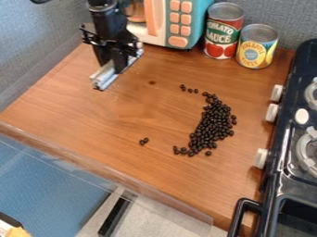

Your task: Sweep into pile

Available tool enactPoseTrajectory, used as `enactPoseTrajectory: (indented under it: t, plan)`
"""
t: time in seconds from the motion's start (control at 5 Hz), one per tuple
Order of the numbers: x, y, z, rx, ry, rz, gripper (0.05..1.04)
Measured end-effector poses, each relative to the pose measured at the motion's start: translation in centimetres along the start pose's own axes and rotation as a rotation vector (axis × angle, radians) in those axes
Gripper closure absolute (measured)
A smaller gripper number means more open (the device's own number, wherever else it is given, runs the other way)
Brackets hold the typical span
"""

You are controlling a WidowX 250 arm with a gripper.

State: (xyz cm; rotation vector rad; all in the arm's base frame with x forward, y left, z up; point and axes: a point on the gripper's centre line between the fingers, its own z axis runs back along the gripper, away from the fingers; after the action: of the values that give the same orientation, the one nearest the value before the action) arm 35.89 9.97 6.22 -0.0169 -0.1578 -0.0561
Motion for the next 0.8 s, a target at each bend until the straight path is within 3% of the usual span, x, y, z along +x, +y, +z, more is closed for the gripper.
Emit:
enactPoseTrajectory:
  t: [0.2, 0.8]
  plan:
    - [0.0, 1.3, -1.0, 0.020, 0.030, -0.036, 0.718]
    - [0.1, 1.7, -3.7, 0.050, 0.017, -0.102, 0.718]
